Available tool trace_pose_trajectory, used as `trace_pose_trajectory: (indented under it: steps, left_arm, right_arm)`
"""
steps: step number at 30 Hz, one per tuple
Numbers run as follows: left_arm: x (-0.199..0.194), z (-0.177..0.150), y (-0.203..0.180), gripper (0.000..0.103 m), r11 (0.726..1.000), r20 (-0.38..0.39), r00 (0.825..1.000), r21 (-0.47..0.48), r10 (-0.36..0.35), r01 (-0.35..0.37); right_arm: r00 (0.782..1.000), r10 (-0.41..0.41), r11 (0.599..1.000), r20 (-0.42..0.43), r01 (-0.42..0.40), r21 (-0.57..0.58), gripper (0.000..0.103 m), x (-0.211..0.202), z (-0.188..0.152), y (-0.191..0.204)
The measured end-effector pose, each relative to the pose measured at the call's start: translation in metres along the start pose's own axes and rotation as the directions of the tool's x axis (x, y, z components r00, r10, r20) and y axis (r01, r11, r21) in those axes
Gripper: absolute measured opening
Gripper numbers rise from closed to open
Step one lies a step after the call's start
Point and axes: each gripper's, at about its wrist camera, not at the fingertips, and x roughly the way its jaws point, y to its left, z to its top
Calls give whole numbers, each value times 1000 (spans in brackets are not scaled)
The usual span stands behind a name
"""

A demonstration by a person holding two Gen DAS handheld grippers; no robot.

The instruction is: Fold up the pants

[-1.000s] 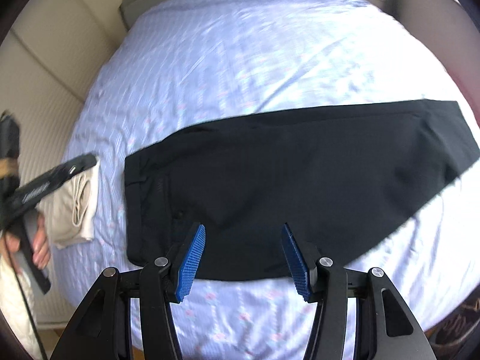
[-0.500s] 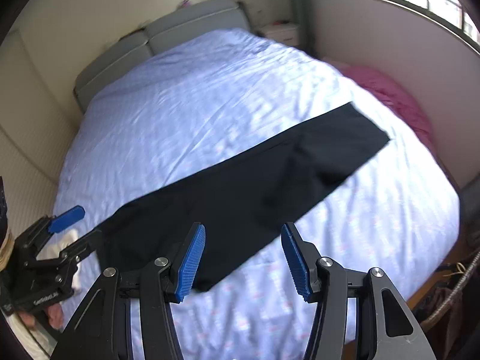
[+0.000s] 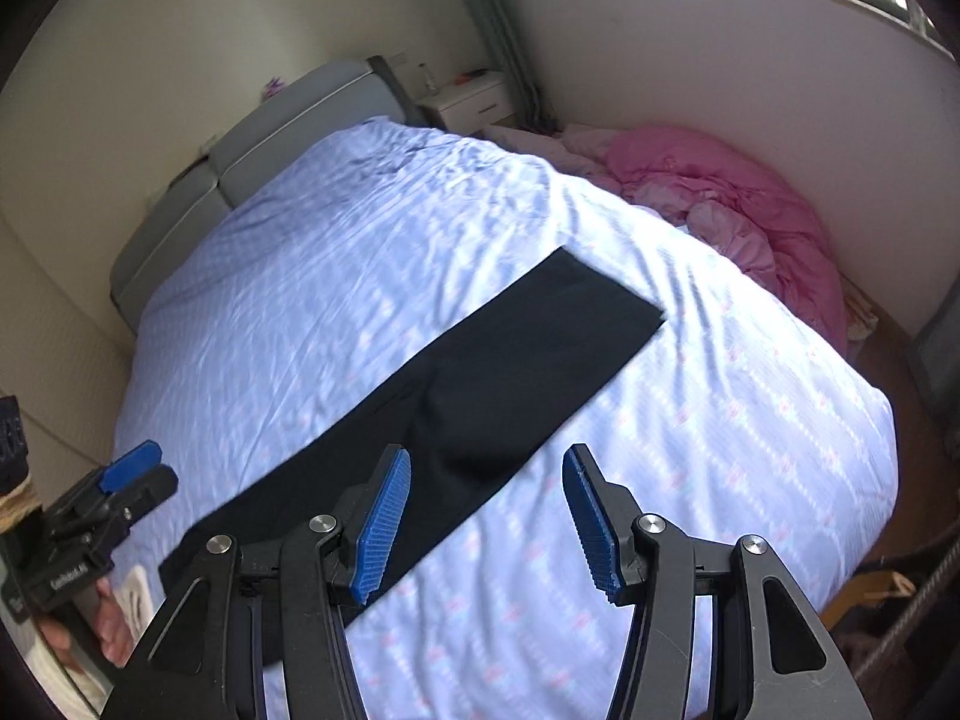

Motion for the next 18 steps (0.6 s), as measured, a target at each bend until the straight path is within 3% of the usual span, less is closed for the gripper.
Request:
trace_pose_trajectory:
  steps: [6,11,18]
  left_arm:
    - [85,69,-22,76,989,-29,996,119,-80,83]
    - [180,110,-33,76,955,-104,977,215,-184,203]
    - [317,147,-44,76,925,-262,944,267,-200,270]
  right_arm:
    - [999,-9,993,44,4,116,54,41,36,-63]
    - [998,-22,977,65,7,213,54,86,48,-100]
    - [998,-30,947,51,12,322,53,163,52,-143]
